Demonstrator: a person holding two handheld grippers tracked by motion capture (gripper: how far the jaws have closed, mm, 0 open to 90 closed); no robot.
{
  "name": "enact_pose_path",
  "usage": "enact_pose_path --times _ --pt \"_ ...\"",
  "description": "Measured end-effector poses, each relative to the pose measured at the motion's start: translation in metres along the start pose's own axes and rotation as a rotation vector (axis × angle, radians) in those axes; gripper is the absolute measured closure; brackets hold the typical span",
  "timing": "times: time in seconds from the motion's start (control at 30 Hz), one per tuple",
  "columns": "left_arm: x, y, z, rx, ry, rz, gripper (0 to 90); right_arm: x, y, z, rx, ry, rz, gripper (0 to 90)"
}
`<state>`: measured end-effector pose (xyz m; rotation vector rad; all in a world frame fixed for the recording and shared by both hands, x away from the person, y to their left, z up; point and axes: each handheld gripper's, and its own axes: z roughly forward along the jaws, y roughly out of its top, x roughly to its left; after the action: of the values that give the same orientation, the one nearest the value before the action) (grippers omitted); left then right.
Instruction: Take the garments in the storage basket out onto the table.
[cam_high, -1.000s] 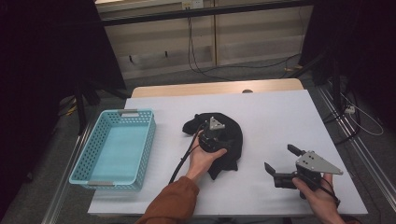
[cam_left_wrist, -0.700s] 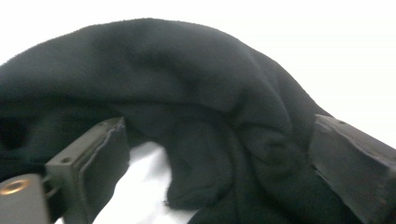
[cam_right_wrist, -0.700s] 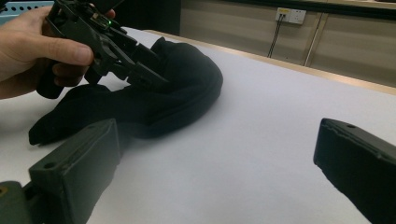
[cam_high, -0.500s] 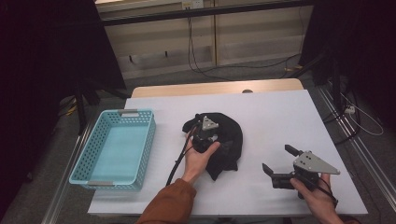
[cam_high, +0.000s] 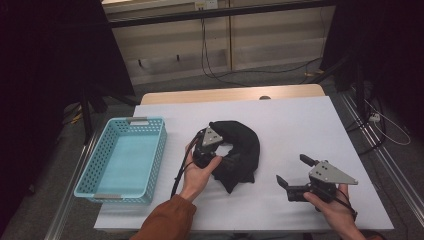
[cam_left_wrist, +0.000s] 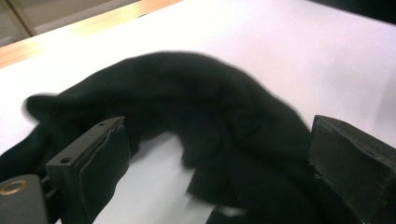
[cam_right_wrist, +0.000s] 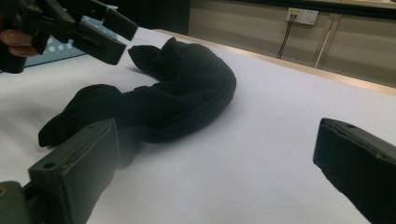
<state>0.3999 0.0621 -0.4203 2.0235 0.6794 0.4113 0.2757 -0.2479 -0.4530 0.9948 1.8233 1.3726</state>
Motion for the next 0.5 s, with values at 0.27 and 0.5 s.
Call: enact_pose_path --times 0.27,0.5 --pt "0.009 -0.012 -0.02 -0.003 0.018 -0.013 5.6 0.01 0.004 0.008 0.001 0.02 0.002 0.6" --pt "0.007 -0.024 -0.034 0.014 0.024 0.006 5.6 0.027 0.011 0.028 0.022 0.073 -0.024 1.4"
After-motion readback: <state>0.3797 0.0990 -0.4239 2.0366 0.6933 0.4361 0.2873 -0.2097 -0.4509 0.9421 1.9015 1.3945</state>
